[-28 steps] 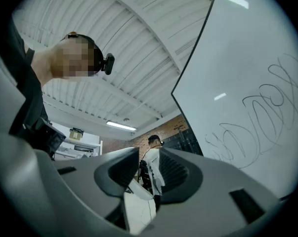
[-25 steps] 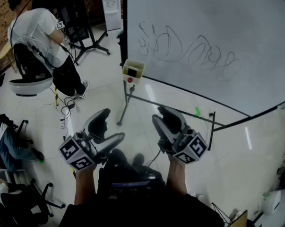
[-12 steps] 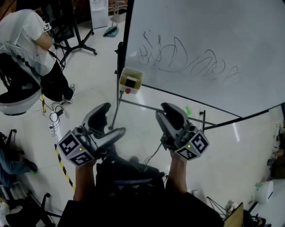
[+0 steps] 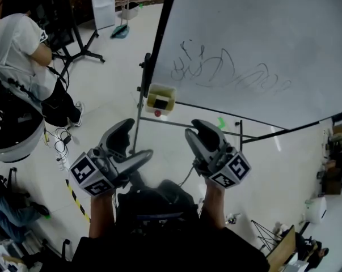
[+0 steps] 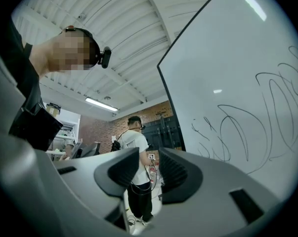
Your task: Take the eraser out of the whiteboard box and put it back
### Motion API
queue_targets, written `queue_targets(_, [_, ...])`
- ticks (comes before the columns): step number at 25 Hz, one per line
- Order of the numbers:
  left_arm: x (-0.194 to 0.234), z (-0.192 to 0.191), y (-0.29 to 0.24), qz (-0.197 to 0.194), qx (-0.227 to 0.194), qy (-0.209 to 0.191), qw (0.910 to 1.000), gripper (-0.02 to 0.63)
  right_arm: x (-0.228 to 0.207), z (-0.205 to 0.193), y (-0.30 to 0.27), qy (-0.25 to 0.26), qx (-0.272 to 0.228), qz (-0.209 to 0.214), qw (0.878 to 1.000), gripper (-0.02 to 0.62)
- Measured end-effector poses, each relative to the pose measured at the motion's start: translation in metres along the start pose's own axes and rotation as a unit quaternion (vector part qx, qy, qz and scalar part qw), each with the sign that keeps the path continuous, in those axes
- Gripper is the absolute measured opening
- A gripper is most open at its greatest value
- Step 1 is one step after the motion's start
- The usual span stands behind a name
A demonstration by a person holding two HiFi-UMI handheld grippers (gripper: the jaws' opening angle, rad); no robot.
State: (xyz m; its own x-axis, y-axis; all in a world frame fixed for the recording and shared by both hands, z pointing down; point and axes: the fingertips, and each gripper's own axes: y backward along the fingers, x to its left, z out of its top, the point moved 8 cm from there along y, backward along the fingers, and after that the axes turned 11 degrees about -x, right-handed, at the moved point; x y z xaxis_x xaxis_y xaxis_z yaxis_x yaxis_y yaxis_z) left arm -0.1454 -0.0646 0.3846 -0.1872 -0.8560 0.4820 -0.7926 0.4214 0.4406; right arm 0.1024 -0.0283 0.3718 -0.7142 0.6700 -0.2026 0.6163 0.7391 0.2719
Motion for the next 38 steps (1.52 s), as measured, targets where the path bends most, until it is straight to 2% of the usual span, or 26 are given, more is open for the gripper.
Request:
queue_targets(5, [0.019,0.0,0.004,-0.009,0.003,0.02,0.9998,0.414,0.0,-0.015,-0.014,0.006,0.023,-0.011,1.0,0.13])
queue_targets(9, [0.03,0.002,0.0,-0.01,0.001,0.022,0.9997,0.414,-0.008,-0.019,-0.023,0.023,0.04,-0.016,0.999,0.17])
queue_targets(14, [0.04,0.002,-0.013,0.0,0.006,0.009,0.9999,0.414,-0.032,-0.032,-0.032,0.03,0.064,-0.009,0.997,0.183])
queue_targets(18, [0.049,-0.002,-0.023,0.024,0.004,-0.003,0.9997,0.414,-0.06,-0.046,-0.04,0.033,0.094,0.007,0.995,0.21])
queue_targets(23, [0.05,-0.001,-0.042,0.043,0.002,-0.026,0.9987,0.414,-0.093,-0.058,-0.051,0.05,0.132,0.032,0.99,0.215])
queue_targets(27, [0.052,-0.003,-0.051,0.057,0.003,-0.035,0.9978,0.414,-0.112,-0.081,-0.063,0.068,0.176,0.042,0.981,0.221])
queue_targets(38, [0.056,-0.007,-0.053,0.085,0.002,-0.044,0.9954,0.414,-0.141,-0.154,-0.089,0.12,0.298,0.06,0.945,0.224])
